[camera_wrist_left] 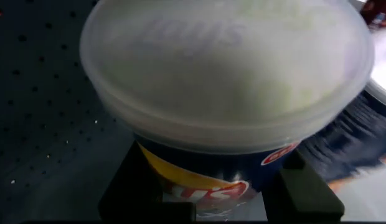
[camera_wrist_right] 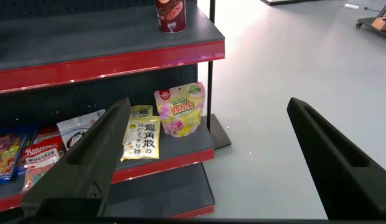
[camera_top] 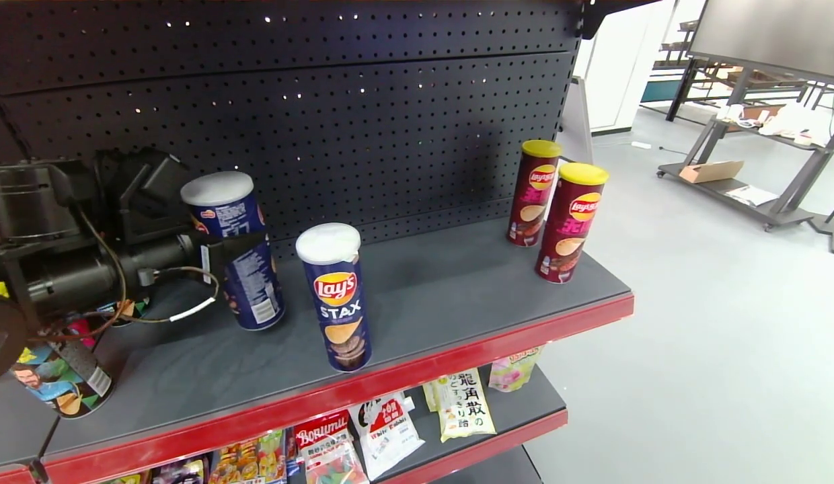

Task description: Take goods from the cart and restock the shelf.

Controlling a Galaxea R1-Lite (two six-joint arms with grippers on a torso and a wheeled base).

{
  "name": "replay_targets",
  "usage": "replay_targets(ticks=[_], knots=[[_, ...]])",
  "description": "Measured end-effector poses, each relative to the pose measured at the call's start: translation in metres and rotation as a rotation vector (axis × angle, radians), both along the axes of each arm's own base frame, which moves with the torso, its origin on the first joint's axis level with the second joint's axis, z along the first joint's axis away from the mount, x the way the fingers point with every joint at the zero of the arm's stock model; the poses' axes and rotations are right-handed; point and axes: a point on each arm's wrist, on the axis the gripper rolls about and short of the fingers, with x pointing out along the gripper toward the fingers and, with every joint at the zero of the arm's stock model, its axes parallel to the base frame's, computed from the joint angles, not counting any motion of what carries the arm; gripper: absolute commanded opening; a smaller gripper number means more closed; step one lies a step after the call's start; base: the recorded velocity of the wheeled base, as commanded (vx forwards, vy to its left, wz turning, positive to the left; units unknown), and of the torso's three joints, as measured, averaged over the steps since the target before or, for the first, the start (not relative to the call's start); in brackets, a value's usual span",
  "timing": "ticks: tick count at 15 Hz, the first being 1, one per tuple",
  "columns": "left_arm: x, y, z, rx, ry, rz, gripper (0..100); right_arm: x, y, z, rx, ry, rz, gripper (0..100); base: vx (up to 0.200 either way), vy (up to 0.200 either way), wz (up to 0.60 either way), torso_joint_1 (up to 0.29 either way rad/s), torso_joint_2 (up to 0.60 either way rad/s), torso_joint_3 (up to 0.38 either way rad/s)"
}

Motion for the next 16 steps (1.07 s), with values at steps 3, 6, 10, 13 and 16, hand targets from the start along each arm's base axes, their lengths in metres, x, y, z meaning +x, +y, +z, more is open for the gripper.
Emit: replay_targets(ticks=[3, 6, 10, 13, 16], knots=[[0.029, -0.009, -0.004, -0.004, -0.014, -0.015, 0, 0.000, 0.000, 0.000, 0.000, 0.000, 0.000, 100, 0.000, 0.000, 0.00, 0.000, 0.00, 0.000], [0.055, -0.021, -0.011, -0.015, -0.049, -0.039, 0, 0.000, 0.000, 0.000, 0.000, 0.000, 0.000, 100, 0.000, 0.000, 0.00, 0.000, 0.00, 0.000], [0.090, -0.041, -0.021, -0.061, -0.068, -0.010, 0, 0.000, 0.000, 0.000, 0.000, 0.000, 0.000, 100, 0.000, 0.000, 0.00, 0.000, 0.00, 0.000], [0.108, -0.053, -0.032, -0.065, -0.059, -0.013, 0, 0.000, 0.000, 0.000, 0.000, 0.000, 0.000, 100, 0.000, 0.000, 0.00, 0.000, 0.00, 0.000], [0.122, -0.058, -0.039, -0.057, -0.064, 0.025, 0, 0.000, 0.000, 0.000, 0.000, 0.000, 0.000, 100, 0.000, 0.000, 0.00, 0.000, 0.00, 0.000]])
